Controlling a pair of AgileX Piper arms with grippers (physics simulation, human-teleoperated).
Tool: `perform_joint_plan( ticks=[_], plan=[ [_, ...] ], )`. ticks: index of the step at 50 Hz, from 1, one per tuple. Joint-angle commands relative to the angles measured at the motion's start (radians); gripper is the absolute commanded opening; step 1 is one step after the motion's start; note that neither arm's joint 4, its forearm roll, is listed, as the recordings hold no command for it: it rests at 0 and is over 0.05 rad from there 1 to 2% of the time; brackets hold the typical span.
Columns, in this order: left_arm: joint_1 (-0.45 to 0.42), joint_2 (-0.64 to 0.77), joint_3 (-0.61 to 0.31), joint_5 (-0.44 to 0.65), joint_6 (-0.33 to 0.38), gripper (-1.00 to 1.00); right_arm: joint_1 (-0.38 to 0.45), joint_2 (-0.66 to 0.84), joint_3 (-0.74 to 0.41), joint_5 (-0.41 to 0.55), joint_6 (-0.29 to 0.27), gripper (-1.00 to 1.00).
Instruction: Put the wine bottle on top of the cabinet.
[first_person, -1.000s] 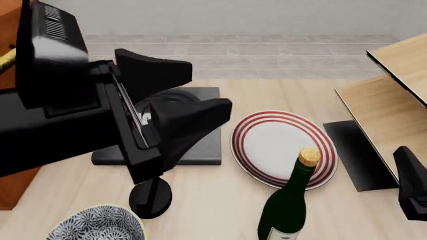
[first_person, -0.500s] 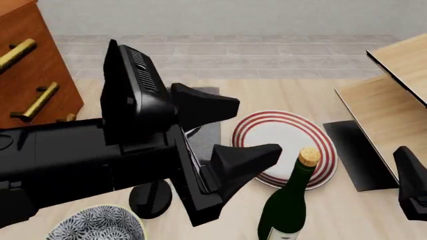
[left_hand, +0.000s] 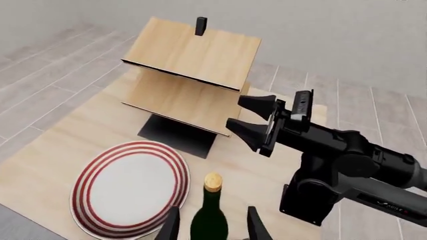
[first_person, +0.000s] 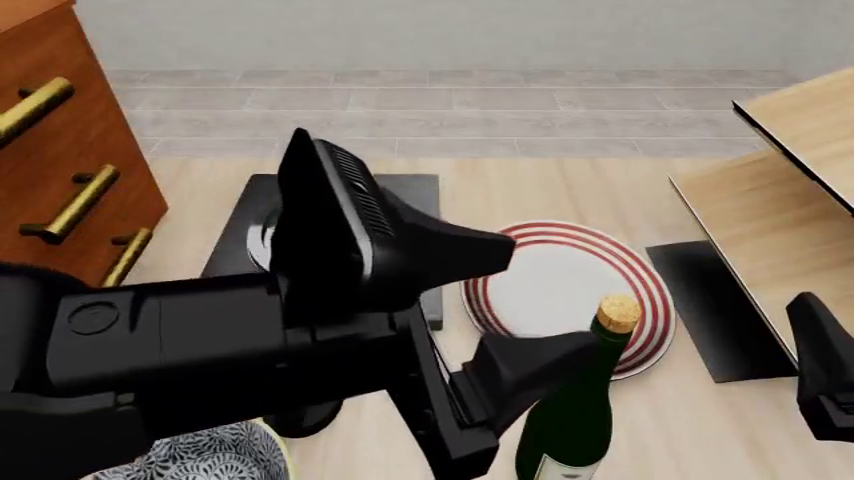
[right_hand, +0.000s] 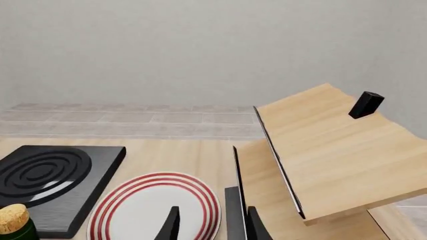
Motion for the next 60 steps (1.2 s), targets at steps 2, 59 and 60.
perform_joint_plan(
  ticks=[2, 59, 60],
  plan=[
    [0.0, 0.036, 0.02, -0.046, -0.024, 1.0, 0.0, 0.0, 0.001, -0.001, 0.0, 1.0],
    [-0.029, 0.181, -0.076, -0.046, 0.042, 1.0, -0.001, 0.001, 0.002, -0.002, 0.001, 1.0],
    [-0.029, 0.182, -0.079, -0.045, 0.042, 1.0, -0.001, 0.001, 0.002, -0.001, 0.001, 1.0]
  ],
)
